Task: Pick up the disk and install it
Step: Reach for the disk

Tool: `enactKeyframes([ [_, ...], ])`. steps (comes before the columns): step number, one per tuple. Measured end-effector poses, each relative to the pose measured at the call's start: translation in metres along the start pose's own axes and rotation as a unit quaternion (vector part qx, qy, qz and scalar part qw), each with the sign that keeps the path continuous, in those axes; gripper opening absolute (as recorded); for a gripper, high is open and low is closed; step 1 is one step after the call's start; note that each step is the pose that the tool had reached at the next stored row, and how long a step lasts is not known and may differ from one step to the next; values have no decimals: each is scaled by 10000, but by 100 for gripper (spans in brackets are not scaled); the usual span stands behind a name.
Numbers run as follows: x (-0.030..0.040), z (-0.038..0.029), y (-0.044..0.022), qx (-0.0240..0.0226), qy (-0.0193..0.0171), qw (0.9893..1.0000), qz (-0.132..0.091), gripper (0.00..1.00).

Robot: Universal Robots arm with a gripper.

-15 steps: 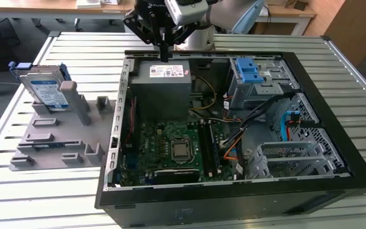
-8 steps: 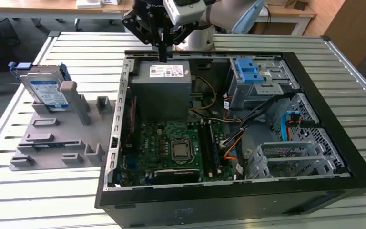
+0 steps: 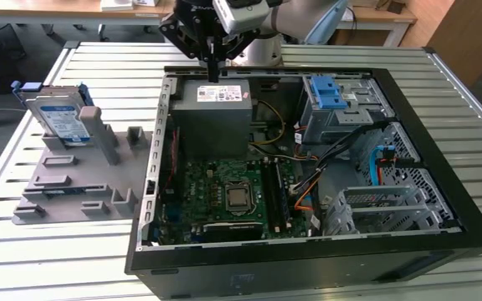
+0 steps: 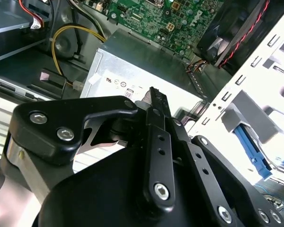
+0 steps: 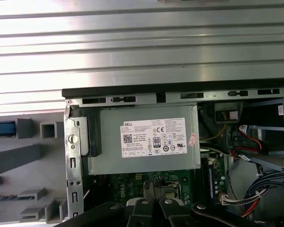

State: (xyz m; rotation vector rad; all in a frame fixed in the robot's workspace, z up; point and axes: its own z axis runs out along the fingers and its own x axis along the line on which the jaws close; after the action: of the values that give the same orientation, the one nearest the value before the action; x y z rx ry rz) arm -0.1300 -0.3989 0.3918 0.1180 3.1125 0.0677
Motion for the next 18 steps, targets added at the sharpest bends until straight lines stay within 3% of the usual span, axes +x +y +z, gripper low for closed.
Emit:
enactKeyframes([
  [18, 42, 6, -3, 0, 0, 10000, 0, 11],
])
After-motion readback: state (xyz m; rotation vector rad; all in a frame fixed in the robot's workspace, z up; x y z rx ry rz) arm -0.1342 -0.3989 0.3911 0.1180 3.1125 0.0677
